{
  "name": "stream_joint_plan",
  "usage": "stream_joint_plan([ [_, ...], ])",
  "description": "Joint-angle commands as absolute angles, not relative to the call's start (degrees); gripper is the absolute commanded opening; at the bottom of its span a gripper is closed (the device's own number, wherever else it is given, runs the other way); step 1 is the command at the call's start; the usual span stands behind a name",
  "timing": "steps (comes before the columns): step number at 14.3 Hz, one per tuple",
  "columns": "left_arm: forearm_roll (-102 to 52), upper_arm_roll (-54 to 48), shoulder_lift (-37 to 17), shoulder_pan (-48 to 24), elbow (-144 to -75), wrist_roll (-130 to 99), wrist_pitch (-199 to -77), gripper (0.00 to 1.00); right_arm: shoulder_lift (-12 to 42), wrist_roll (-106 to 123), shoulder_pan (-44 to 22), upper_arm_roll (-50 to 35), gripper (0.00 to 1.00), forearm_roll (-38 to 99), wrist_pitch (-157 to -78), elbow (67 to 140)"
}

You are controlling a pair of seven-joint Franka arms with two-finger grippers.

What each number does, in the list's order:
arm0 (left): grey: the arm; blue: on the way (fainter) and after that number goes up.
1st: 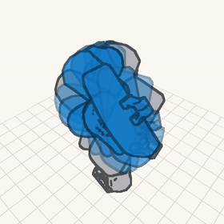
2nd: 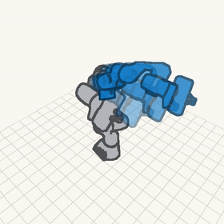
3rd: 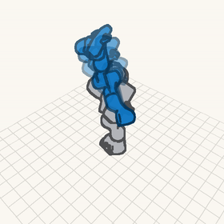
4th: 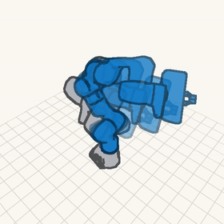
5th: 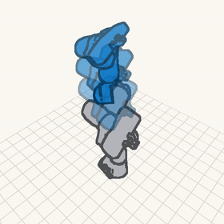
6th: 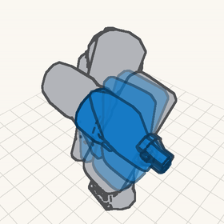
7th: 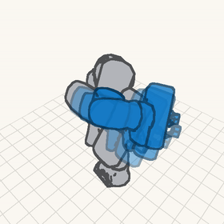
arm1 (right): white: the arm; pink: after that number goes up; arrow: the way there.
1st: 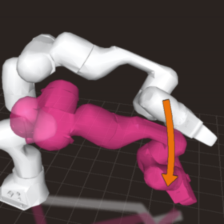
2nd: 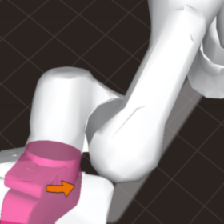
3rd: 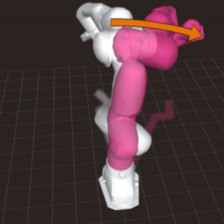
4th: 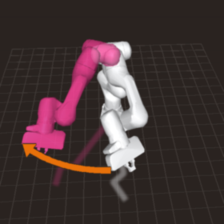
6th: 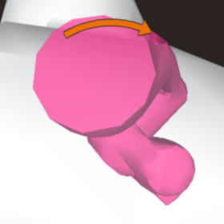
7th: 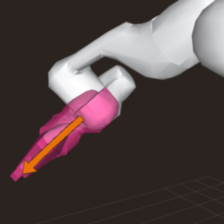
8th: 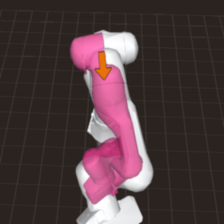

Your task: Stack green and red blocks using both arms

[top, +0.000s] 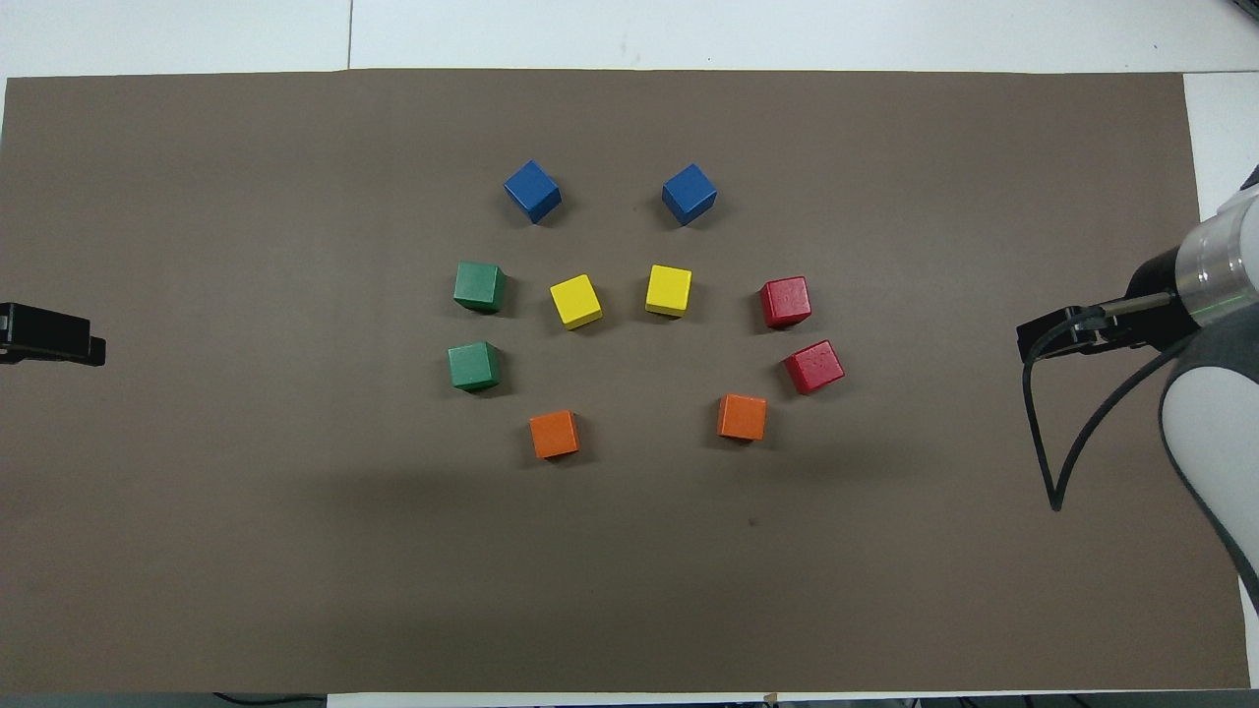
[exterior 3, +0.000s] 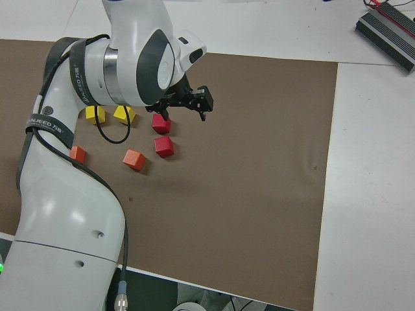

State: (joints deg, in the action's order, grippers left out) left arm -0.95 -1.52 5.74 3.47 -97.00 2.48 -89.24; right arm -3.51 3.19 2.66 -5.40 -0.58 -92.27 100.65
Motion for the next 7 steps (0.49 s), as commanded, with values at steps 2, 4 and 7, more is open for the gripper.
stream_joint_plan([
  [2,-1.6,-1.8,5.5,4.2,-96.2,3.4,-89.0,1.00,-5.1,4.2,3.1,-5.6,1.00,-0.4,-92.0,102.2],
  [4,-1.5,-1.8,5.6,4.2,-96.4,3.7,-89.0,1.00,-5.1,4.1,2.9,-5.7,1.00,-0.3,-92.6,102.3],
  [7,-1.5,-1.8,5.7,4.0,-96.6,2.9,-88.9,1.00,-5.5,-2.3,0.7,-7.2,1.00,-0.2,-94.9,104.0],
])
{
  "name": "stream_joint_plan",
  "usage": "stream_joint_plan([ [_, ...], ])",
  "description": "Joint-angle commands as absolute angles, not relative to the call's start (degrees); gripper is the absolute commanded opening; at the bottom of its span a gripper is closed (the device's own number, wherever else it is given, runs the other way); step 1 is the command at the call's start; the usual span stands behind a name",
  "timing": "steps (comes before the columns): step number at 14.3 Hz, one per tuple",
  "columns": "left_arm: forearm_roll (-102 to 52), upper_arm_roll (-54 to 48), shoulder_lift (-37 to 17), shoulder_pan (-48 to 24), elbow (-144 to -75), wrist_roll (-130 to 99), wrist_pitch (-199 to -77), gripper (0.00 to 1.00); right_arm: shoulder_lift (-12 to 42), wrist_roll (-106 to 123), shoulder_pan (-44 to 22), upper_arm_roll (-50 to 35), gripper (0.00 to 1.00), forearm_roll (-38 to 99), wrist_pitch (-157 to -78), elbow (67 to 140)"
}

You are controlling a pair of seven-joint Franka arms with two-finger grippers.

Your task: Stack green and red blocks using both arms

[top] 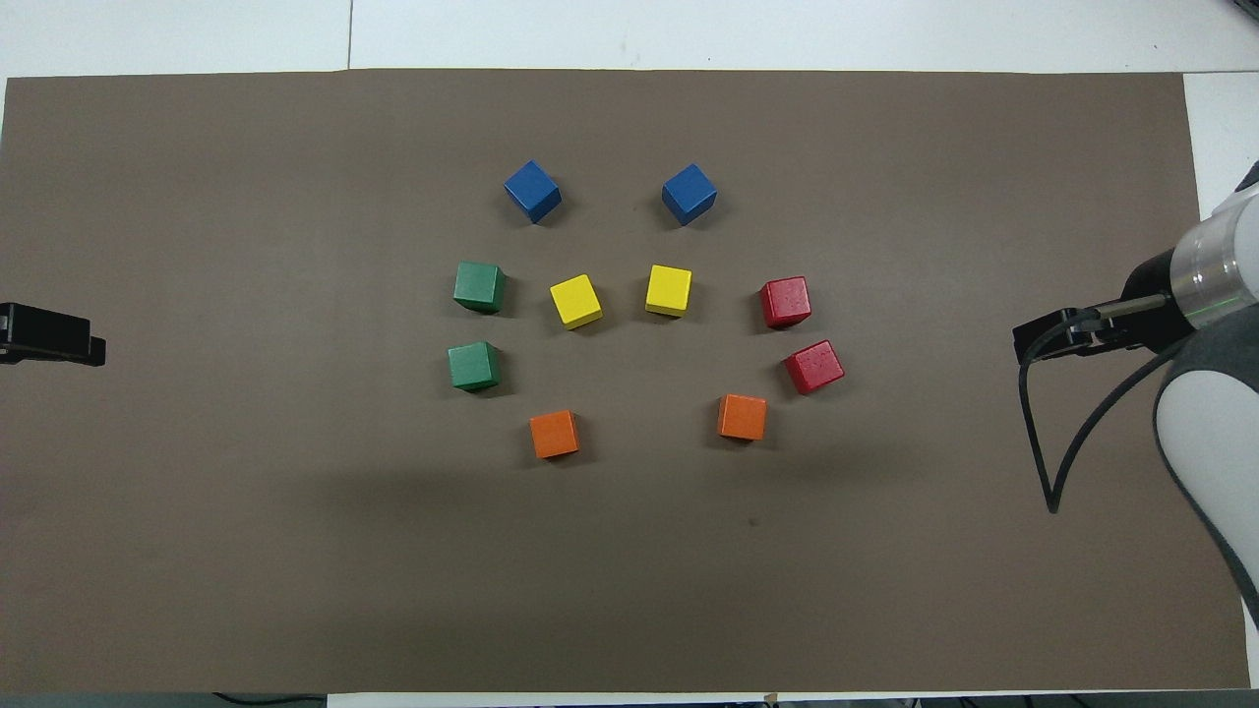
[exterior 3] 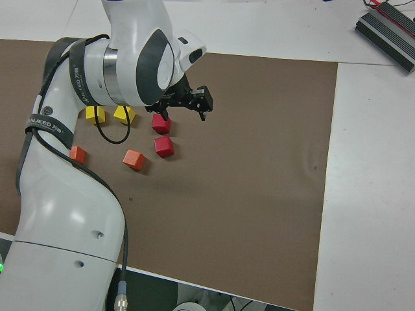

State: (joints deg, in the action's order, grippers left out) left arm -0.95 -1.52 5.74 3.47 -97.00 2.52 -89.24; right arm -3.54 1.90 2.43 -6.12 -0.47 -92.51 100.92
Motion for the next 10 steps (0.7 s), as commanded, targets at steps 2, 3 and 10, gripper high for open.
stream_joint_plan([
  [2,-1.5,-1.8,5.7,3.7,-96.7,2.8,-88.9,1.00,-5.3,-6.1,-2.4,-7.2,1.00,-0.2,-99.8,107.0],
  [3,-1.5,-1.8,5.7,4.0,-96.8,3.2,-88.9,1.00,-4.8,-7.5,-3.7,-7.2,1.00,-0.2,-102.0,108.0],
  [10,-1.6,-1.9,7.7,3.8,-101.3,2.7,-91.3,1.00,1.2,-10.5,-6.6,-7.2,1.00,-0.1,-116.1,113.6],
])
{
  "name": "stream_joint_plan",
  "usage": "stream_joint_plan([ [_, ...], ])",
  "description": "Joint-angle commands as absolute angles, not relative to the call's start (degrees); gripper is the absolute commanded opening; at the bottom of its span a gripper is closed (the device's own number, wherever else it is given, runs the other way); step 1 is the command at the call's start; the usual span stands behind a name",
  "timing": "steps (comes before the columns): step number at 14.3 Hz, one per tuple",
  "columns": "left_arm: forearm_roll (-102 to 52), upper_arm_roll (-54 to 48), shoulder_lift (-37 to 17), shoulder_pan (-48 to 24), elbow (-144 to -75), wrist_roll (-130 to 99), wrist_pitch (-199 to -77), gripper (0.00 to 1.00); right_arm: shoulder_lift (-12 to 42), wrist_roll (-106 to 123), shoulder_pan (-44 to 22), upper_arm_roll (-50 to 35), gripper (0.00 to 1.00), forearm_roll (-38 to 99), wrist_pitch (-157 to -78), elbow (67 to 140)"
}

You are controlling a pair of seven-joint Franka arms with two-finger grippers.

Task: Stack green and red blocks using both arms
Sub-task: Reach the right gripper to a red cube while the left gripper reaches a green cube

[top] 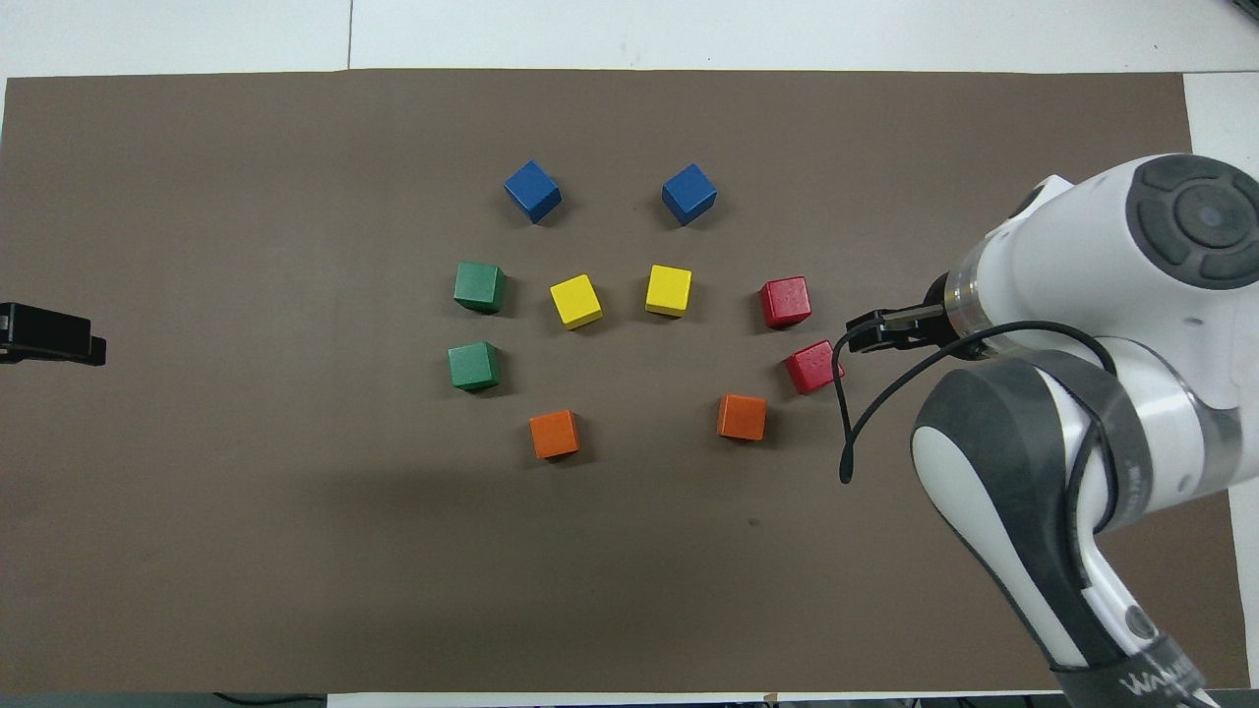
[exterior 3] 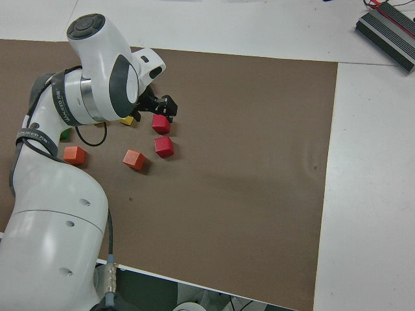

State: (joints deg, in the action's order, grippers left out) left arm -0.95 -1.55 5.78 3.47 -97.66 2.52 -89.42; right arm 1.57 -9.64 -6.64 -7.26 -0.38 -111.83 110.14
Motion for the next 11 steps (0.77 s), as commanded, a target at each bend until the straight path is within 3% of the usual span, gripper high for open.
stream_joint_plan([
  [1,-1.6,-1.9,8.1,3.4,-102.3,2.7,-92.1,1.00,1.2,-10.5,-6.7,-7.3,1.00,-0.1,-117.7,114.8],
  [6,-1.6,-2.5,8.3,0.1,-103.4,1.8,-95.4,1.00,4.7,-9.8,-8.3,-7.3,1.00,-0.2,-123.8,116.0],
  [11,-1.6,-2.6,8.3,-10.5,-108.4,-9.8,-104.0,1.00,5.7,-6.8,-10.1,-7.3,1.00,-0.2,-131.4,121.1],
])
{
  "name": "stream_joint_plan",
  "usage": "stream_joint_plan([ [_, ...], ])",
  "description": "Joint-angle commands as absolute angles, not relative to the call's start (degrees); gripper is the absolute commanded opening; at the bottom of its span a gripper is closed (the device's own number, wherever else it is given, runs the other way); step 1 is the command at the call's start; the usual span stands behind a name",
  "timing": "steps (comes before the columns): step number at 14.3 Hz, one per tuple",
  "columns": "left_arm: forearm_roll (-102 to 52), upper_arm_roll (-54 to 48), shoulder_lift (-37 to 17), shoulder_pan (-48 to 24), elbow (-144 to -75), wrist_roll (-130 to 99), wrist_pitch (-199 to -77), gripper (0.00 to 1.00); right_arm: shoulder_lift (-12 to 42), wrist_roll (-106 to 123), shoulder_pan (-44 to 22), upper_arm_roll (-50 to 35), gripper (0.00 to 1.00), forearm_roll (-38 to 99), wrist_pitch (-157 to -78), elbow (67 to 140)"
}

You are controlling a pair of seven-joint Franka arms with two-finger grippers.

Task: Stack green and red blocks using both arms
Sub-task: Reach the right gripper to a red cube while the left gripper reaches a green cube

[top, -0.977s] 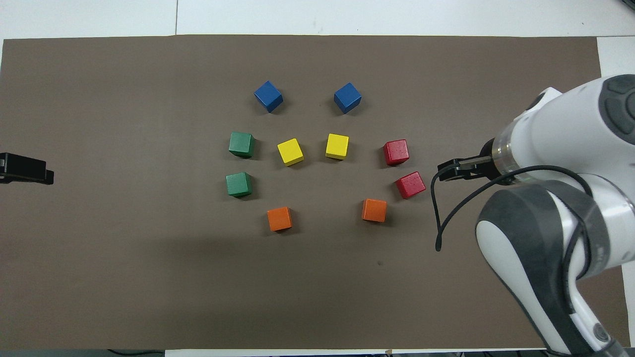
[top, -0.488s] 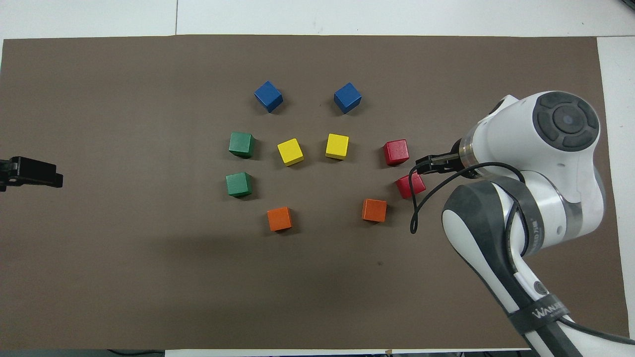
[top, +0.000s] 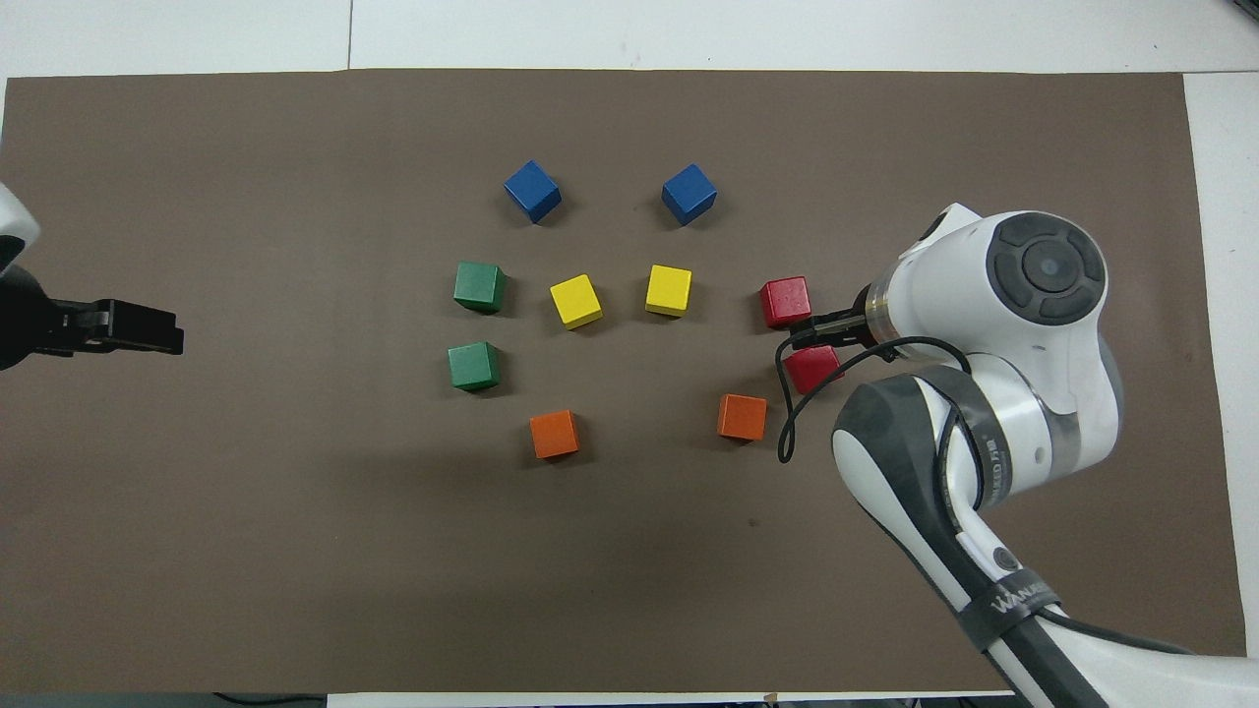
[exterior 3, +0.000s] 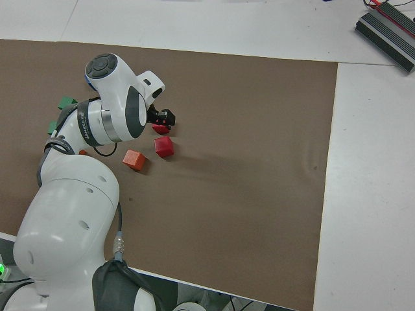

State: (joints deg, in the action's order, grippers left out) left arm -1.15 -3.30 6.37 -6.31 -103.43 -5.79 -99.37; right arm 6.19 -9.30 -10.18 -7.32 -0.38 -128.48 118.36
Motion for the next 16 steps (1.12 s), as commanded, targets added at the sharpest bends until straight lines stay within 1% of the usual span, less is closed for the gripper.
stream_joint_plan([
  [1,-1.6,-2.6,8.5,-12.4,-111.1,-11.1,-107.3,1.00,5.8,-4.9,-10.0,-7.3,1.00,-0.2,-132.3,121.5],
  [2,-1.7,-2.6,8.6,-13.9,-113.4,-11.3,-109.7,1.00,6.3,-3.7,-10.0,-7.3,1.00,-0.2,-132.4,121.6],
  [4,-1.8,-2.6,7.6,-16.1,-114.7,-11.8,-111.6,1.00,6.9,-1.3,-10.0,-7.2,1.00,-0.2,-132.5,121.8],
  [8,-1.8,-2.6,2.4,-21.3,-117.6,-18.1,-119.4,1.00,8.0,1.6,-10.0,-7.3,1.00,-0.2,-132.5,121.8],
  [11,-1.8,-2.6,-0.9,-22.8,-118.8,-20.7,-124.0,1.00,9.4,1.4,-10.0,-7.3,1.00,-0.2,-132.6,121.7],
  [13,-1.8,-2.6,-1.8,-23.3,-120.6,-22.1,-126.5,1.00,10.5,1.1,-9.7,-7.3,1.00,-0.2,-133.2,121.6],
  [16,-1.8,-2.5,-5.0,-25.6,-121.2,-28.1,-129.5,1.00,12.5,1.1,-9.4,-7.2,1.00,-0.2,-134.8,121.6],
])
